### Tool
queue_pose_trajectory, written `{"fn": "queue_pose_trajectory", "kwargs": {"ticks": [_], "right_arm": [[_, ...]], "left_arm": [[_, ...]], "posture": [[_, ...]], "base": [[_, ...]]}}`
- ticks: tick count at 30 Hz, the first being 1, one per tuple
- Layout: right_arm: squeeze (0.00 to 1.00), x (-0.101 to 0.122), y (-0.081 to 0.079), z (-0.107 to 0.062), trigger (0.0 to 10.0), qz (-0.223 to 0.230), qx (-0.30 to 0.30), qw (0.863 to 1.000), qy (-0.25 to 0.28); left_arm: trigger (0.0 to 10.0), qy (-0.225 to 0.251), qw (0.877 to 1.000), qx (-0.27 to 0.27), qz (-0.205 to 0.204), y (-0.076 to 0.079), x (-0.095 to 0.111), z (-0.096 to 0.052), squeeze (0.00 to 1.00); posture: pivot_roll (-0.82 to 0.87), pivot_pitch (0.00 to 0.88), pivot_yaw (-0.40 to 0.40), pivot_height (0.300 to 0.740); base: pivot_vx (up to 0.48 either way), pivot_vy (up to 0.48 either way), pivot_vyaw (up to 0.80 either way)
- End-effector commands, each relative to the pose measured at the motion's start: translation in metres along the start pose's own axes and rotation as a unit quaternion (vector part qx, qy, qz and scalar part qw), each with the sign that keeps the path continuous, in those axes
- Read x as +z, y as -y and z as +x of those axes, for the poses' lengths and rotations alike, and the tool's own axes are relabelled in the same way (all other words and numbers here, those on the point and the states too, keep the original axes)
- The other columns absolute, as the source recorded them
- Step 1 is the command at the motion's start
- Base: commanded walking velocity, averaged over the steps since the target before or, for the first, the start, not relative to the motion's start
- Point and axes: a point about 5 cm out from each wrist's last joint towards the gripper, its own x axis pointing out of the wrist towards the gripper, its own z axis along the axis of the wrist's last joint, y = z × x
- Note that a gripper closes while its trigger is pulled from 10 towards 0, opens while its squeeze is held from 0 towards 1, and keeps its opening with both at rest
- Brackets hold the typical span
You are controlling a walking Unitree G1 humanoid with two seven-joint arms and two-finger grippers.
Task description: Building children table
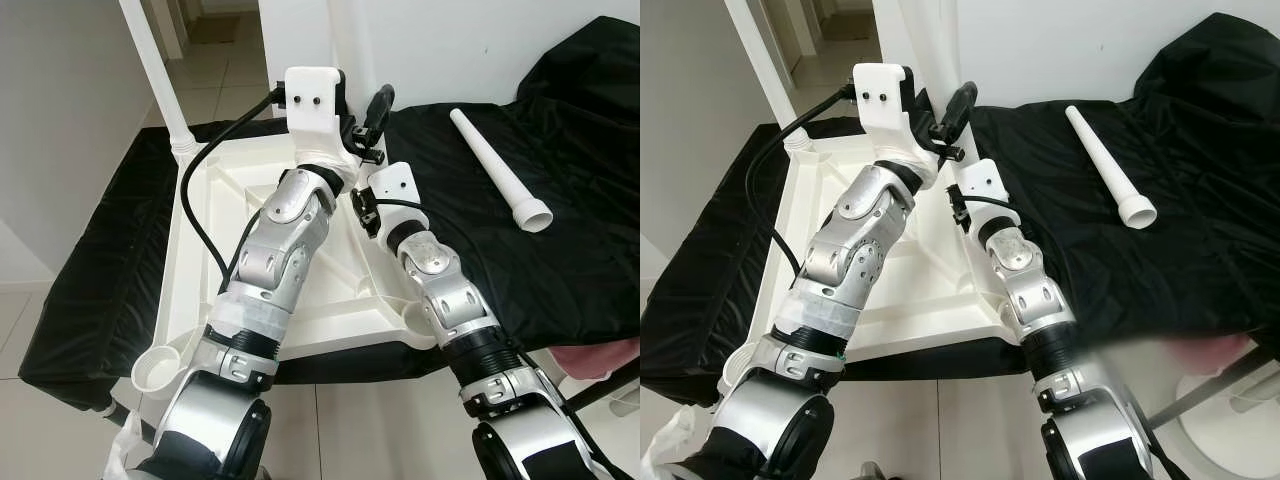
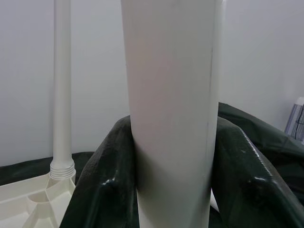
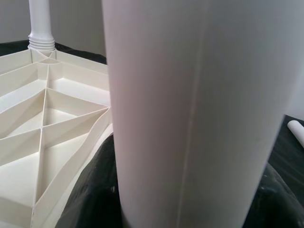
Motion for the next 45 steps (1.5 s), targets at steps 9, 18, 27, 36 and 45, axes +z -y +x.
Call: {"fn": "queue_pose_trajectory", "kwargs": {"ticks": [9, 18, 27, 36, 45], "right_arm": [[0.00, -0.001, -0.005, 0.002, 10.0, 0.058, -0.010, 0.998, -0.012], [0.00, -0.004, -0.004, 0.002, 10.0, 0.093, -0.032, 0.995, -0.020], [0.00, -0.007, 0.007, -0.002, 10.0, 0.115, -0.065, 0.991, -0.017], [0.00, -0.015, 0.017, -0.015, 10.0, 0.131, -0.108, 0.985, -0.013], [0.00, -0.019, 0.025, -0.030, 10.0, 0.123, -0.140, 0.982, 0.013]], "left_arm": [[10.0, 0.007, 0.999, -0.031, 0.000, 0.007, 0.002, -0.002, 1.00], [10.0, 0.000, 0.999, -0.034, -0.011, 0.009, 0.001, -0.004, 0.00], [10.0, -0.011, 1.000, -0.019, -0.010, 0.003, -0.004, -0.011, 0.00], [10.0, -0.033, 0.999, 0.023, -0.005, -0.016, -0.011, -0.026, 0.00], [10.0, -0.049, 0.997, 0.053, 0.013, -0.031, -0.016, -0.036, 0.00]], "posture": [[-0.04, 0.018, 0.070, 0.740], [-0.04, 0.019, 0.067, 0.740], [-0.04, 0.020, 0.065, 0.740], [-0.04, 0.021, 0.067, 0.740], [-0.04, 0.022, 0.073, 0.740]], "base": [[0.000, 0.000, 0.00], [0.000, 0.000, 0.00], [0.000, 0.000, 0.00], [0.000, 0.000, 0.00], [0.000, 0.000, 0.00]]}}
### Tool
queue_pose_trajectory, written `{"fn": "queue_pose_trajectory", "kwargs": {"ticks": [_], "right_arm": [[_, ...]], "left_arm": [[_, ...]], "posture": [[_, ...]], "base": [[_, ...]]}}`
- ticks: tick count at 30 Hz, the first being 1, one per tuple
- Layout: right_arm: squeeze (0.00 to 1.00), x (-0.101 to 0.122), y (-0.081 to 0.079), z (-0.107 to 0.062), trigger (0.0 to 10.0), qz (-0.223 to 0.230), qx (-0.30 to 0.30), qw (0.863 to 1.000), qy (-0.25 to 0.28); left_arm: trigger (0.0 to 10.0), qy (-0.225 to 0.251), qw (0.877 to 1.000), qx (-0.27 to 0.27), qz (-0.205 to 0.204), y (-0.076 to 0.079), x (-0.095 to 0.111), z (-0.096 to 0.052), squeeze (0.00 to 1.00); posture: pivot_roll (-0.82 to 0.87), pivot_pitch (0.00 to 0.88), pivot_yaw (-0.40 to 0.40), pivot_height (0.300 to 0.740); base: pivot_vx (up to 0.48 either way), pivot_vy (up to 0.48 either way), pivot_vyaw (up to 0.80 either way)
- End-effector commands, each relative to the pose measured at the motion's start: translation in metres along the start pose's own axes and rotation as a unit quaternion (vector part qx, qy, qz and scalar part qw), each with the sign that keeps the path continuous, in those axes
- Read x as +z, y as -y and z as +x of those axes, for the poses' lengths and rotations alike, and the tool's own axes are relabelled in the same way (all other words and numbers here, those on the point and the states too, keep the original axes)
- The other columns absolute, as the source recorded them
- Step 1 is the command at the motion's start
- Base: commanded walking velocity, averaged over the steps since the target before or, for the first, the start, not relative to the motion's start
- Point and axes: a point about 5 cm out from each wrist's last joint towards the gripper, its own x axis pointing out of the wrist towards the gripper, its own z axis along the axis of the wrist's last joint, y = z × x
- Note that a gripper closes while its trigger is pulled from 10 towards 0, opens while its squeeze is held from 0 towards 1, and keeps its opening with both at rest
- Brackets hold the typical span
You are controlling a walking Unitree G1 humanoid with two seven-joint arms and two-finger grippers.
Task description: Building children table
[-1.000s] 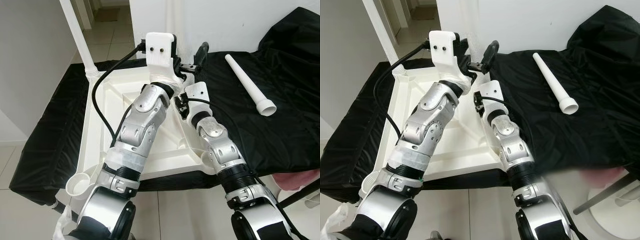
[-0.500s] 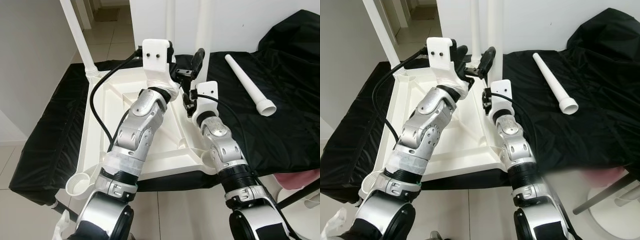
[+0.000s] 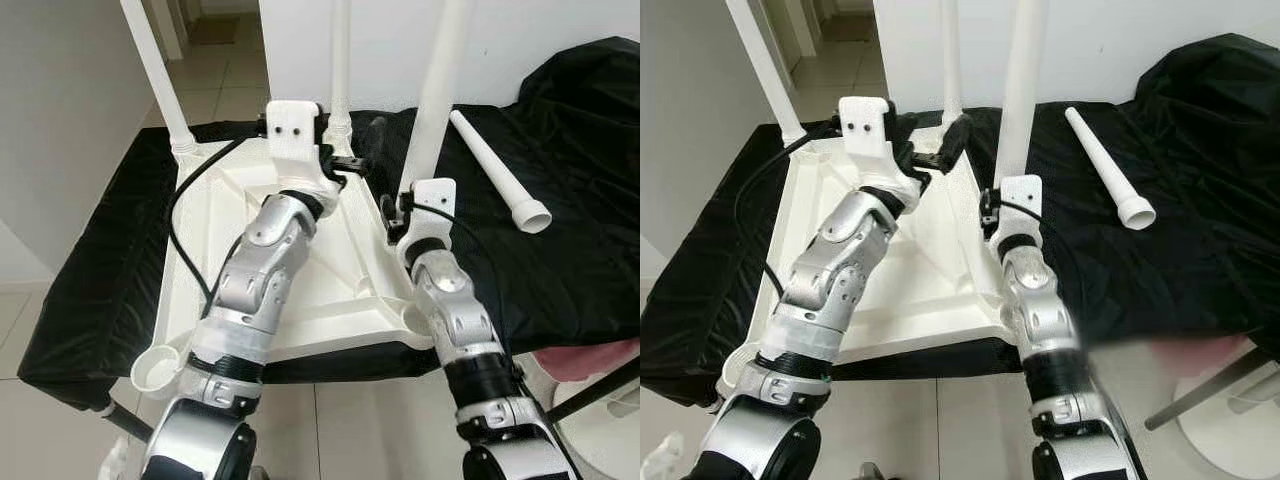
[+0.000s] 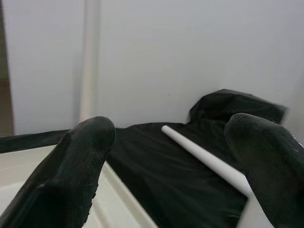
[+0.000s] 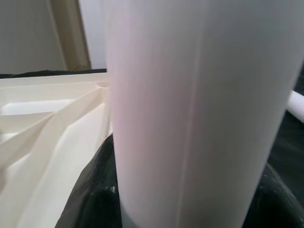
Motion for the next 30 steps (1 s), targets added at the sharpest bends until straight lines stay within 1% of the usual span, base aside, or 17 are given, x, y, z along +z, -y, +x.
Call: {"fn": "queue_pose_trajectory", "kwargs": {"ticks": [1, 6, 9, 11, 12, 13, 14, 16, 17, 18, 19, 20, 23, 24, 27, 28, 30], "right_arm": [[0.00, 0.008, 0.000, -0.003, 10.0, 0.001, 0.001, 1.000, 0.029], [0.00, 0.010, -0.002, -0.007, 10.0, 0.019, 0.011, 0.999, 0.037], [0.00, 0.013, -0.002, -0.012, 10.0, 0.041, 0.023, 0.997, 0.053], [0.00, 0.013, -0.002, -0.013, 10.0, 0.042, 0.025, 0.997, 0.057], [0.00, 0.014, -0.002, -0.014, 10.0, 0.036, 0.027, 0.997, 0.063], [0.00, 0.014, -0.002, -0.014, 10.0, 0.036, 0.027, 0.997, 0.063], [0.00, 0.013, -0.003, -0.015, 10.0, 0.031, 0.028, 0.997, 0.066], [0.00, 0.013, -0.003, -0.015, 10.0, 0.031, 0.028, 0.997, 0.066], [0.00, 0.013, -0.003, -0.018, 10.0, 0.031, 0.027, 0.997, 0.071], [0.00, 0.013, -0.003, -0.018, 10.0, 0.031, 0.027, 0.997, 0.071], [0.00, 0.014, -0.004, -0.023, 10.0, 0.035, 0.025, 0.996, 0.080], [0.00, 0.014, -0.004, -0.023, 10.0, 0.035, 0.025, 0.996, 0.080], [0.00, 0.013, -0.005, -0.032, 10.0, 0.043, 0.022, 0.994, 0.094], [0.00, 0.012, -0.006, -0.036, 10.0, 0.047, 0.024, 0.994, 0.097], [0.00, 0.009, -0.006, -0.041, 10.0, 0.048, 0.029, 0.994, 0.092], [0.00, 0.009, -0.006, -0.041, 10.0, 0.048, 0.029, 0.994, 0.092], [0.00, 0.007, -0.006, -0.044, 10.0, 0.049, 0.033, 0.994, 0.089]], "left_arm": [[10.0, -0.011, 1.000, 0.008, 0.016, -0.005, -0.004, -0.005, 0.00], [10.0, -0.018, 1.000, 0.005, 0.021, -0.008, -0.007, -0.011, 0.00], [10.0, -0.029, 0.999, -0.015, 0.036, -0.005, -0.014, -0.023, 0.00], [10.0, -0.034, 0.998, -0.018, 0.045, -0.005, -0.017, -0.026, 0.00], [10.0, -0.041, 0.997, -0.018, 0.066, -0.006, -0.021, -0.029, 0.00], [10.0, -0.041, 0.997, -0.018, 0.066, -0.006, -0.021, -0.029, 0.00], [10.0, -0.046, 0.996, -0.018, 0.080, -0.007, -0.025, -0.033, 0.00], [10.0, -0.046, 0.996, -0.018, 0.080, -0.007, -0.025, -0.033, 0.00], [10.0, -0.051, 0.996, -0.015, 0.078, -0.008, -0.030, -0.038, 0.00], [10.0, -0.051, 0.996, -0.015, 0.078, -0.008, -0.030, -0.038, 0.00], [10.0, -0.058, 0.995, -0.009, 0.079, -0.009, -0.034, -0.044, 0.00], [10.0, -0.058, 0.995, -0.009, 0.079, -0.009, -0.034, -0.044, 0.00], [10.0, -0.063, 0.995, -0.001, 0.079, -0.012, -0.039, -0.055, 0.00], [10.0, -0.070, 0.994, 0.000, 0.088, -0.014, -0.042, -0.061, 0.00], [10.0, -0.081, 0.991, -0.004, 0.108, -0.016, -0.046, -0.071, 0.00], [10.0, -0.081, 0.991, -0.004, 0.108, -0.016, -0.046, -0.071, 0.00], [10.0, -0.100, 0.988, -0.016, 0.119, -0.017, -0.053, -0.086, 0.00]], "posture": [[-0.04, 0.022, 0.073, 0.740], [-0.05, 0.014, 0.066, 0.740], [-0.05, 0.014, 0.066, 0.740], [-0.04, 0.009, 0.058, 0.740], [-0.04, 0.009, 0.058, 0.740], [-0.04, 0.009, 0.058, 0.740], [-0.04, 0.006, 0.054, 0.740], [-0.04, 0.006, 0.054, 0.740], [-0.04, 0.003, 0.050, 0.740], [-0.04, 0.003, 0.050, 0.740], [-0.04, 0.000, 0.045, 0.740], [-0.04, 0.000, 0.045, 0.740], [-0.04, 0.000, 0.041, 0.740], [-0.04, 0.000, 0.041, 0.740], [-0.03, 0.000, 0.040, 0.740], [-0.03, 0.000, 0.040, 0.740], [-0.03, 0.000, 0.041, 0.740]], "base": [[0.000, 0.000, 0.00], [0.000, 0.000, 0.00], [0.000, 0.000, 0.00], [0.000, 0.000, 0.00], [0.000, 0.000, 0.00], [0.000, 0.000, 0.00], [0.000, 0.000, 0.00], [0.000, 0.000, 0.00], [0.000, 0.000, 0.00], [0.000, 0.000, 0.00], [0.000, 0.000, 0.00], [0.000, 0.000, 0.00], [0.000, 0.000, 0.00], [0.000, 0.000, 0.00], [0.000, 0.000, 0.00], [0.000, 0.000, 0.00], [0.000, 0.000, 0.00]]}}
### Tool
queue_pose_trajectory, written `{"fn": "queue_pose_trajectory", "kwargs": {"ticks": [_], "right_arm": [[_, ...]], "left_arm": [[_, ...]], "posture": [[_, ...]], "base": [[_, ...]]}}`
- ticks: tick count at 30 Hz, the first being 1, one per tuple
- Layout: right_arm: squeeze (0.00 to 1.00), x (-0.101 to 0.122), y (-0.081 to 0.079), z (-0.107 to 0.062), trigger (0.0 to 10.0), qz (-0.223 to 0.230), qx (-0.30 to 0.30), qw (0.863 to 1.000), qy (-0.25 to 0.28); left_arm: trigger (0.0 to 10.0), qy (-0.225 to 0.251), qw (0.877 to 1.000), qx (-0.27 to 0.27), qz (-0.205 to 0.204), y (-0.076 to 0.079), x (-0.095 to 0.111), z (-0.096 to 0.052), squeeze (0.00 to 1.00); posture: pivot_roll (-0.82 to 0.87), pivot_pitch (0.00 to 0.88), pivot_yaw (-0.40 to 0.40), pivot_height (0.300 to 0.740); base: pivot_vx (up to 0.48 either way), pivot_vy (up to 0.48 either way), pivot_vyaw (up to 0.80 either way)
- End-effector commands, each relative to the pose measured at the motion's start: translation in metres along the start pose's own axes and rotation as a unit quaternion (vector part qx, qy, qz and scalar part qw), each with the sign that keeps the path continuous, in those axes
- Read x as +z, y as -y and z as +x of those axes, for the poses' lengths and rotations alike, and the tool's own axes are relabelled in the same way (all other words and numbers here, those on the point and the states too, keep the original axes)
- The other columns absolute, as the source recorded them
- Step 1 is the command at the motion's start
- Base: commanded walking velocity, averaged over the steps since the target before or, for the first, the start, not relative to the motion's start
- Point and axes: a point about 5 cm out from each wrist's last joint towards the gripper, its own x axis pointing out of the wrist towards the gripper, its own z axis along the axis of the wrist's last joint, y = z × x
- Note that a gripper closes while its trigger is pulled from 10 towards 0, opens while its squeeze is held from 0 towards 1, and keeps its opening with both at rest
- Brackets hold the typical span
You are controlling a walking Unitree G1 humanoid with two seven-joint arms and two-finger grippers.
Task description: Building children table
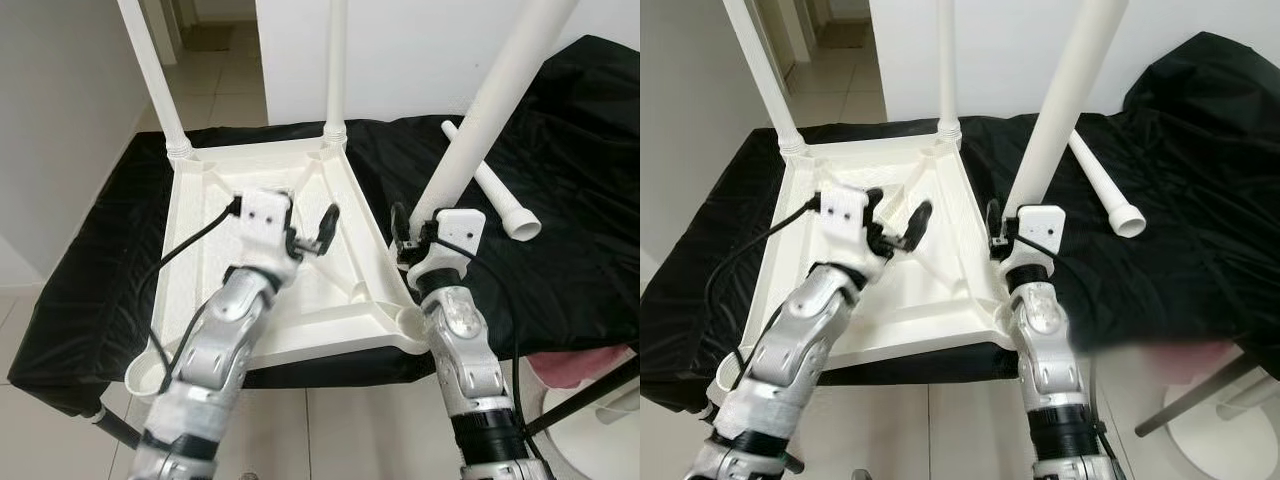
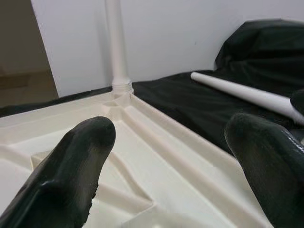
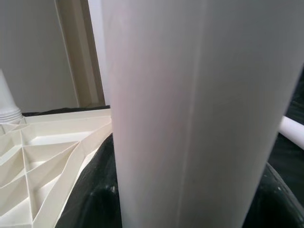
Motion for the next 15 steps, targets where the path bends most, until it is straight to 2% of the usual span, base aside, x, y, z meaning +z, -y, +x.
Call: {"fn": "queue_pose_trajectory", "kwargs": {"ticks": [1, 10, 14, 15], "right_arm": [[0.00, 0.004, -0.003, -0.001, 10.0, 0.004, 0.008, 1.000, 0.014], [0.00, -0.003, -0.003, -0.011, 10.0, 0.016, 0.009, 1.000, 0.000], [0.00, -0.004, -0.004, -0.013, 10.0, 0.018, 0.011, 1.000, -0.003], [0.00, -0.007, -0.004, -0.017, 10.0, 0.015, 0.013, 1.000, -0.011]], "left_arm": [[10.0, -0.005, 0.999, -0.037, 0.017, 0.005, -0.004, -0.007, 0.00], [10.0, -0.005, 0.998, -0.057, 0.036, 0.008, -0.012, -0.023, 0.00], [10.0, -0.002, 0.997, -0.061, 0.043, 0.009, -0.012, -0.024, 0.00], [10.0, -0.004, 0.996, -0.081, 0.048, 0.012, -0.015, -0.029, 0.00]], "posture": [[-0.03, 0.000, 0.041, 0.740], [-0.03, 0.000, 0.039, 0.740], [-0.03, 0.000, 0.039, 0.740], [-0.03, 0.000, 0.039, 0.740]], "base": [[0.000, 0.000, 0.00], [0.000, 0.000, 0.00], [0.000, 0.000, 0.00], [0.000, 0.000, 0.00]]}}
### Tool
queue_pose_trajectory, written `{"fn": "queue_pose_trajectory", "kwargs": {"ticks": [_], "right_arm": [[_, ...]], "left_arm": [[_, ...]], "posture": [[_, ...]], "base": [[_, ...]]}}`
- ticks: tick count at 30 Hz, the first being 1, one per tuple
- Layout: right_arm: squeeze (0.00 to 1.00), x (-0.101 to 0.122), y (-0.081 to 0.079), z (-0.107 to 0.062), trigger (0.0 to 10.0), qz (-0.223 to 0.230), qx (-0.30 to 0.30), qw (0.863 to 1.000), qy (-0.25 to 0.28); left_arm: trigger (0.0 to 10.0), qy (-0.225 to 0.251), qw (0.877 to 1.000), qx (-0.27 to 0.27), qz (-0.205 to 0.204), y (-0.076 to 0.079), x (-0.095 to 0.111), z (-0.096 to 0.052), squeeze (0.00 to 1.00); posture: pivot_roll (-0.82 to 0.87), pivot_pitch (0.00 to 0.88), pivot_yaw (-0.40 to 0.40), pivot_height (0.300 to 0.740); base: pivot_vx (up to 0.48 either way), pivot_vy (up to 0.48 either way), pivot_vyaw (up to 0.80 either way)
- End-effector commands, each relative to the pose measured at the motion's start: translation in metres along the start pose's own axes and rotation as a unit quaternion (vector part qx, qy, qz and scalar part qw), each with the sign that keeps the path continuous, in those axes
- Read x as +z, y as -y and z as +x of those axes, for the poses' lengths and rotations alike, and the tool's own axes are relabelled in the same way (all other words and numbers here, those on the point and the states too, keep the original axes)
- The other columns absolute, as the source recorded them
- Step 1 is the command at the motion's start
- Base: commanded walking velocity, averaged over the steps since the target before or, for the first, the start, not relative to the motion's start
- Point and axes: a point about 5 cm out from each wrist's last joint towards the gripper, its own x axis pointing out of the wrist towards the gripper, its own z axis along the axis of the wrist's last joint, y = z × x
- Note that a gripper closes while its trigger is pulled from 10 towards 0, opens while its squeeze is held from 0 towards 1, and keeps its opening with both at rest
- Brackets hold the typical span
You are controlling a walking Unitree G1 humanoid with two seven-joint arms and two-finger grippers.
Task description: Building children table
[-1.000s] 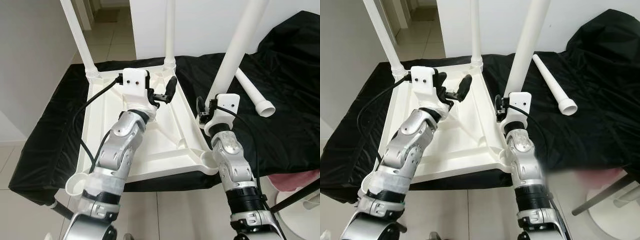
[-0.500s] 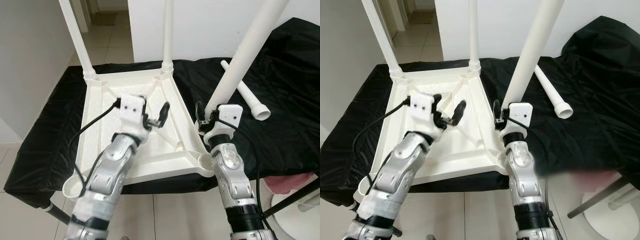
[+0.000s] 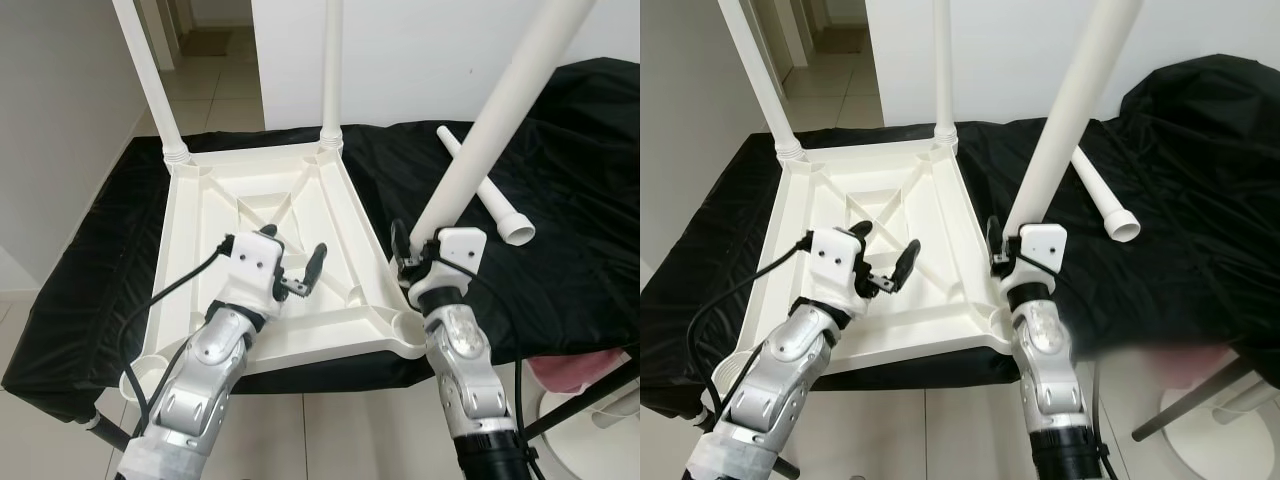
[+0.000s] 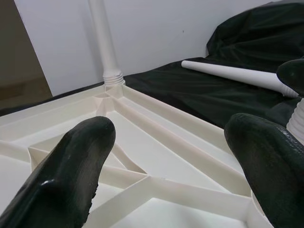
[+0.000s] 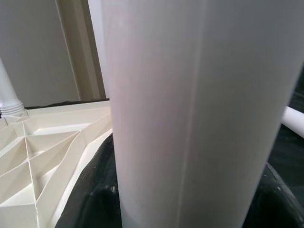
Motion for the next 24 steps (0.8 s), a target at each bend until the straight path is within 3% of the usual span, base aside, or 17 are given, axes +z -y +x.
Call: {"fn": "queue_pose_trajectory", "kwargs": {"ticks": [1, 6, 9, 24], "right_arm": [[0.00, -0.001, -0.003, -0.005, 10.0, 0.000, 0.011, 1.000, -0.004], [0.00, -0.003, -0.001, -0.007, 10.0, -0.007, 0.014, 1.000, -0.009], [0.00, -0.004, 0.001, -0.005, 10.0, -0.017, 0.013, 1.000, -0.011], [0.00, -0.001, 0.004, -0.002, 10.0, -0.025, 0.008, 1.000, -0.004]], "left_arm": [[10.0, -0.004, 0.995, -0.095, 0.024, 0.012, -0.004, -0.011, 0.00], [10.0, -0.013, 0.989, -0.137, 0.052, 0.019, -0.010, -0.021, 0.00], [10.0, -0.045, 0.980, -0.173, 0.083, 0.024, -0.022, -0.027, 0.00], [10.0, -0.079, 0.963, -0.231, 0.115, 0.032, -0.036, -0.036, 0.00]], "posture": [[-0.03, 0.000, 0.039, 0.740], [-0.03, 0.000, 0.037, 0.740], [-0.03, 0.000, 0.038, 0.740], [-0.03, 0.000, 0.038, 0.740]], "base": [[0.000, 0.000, 0.00], [0.000, 0.000, 0.00], [0.000, 0.000, 0.00], [0.000, 0.000, 0.00]]}}
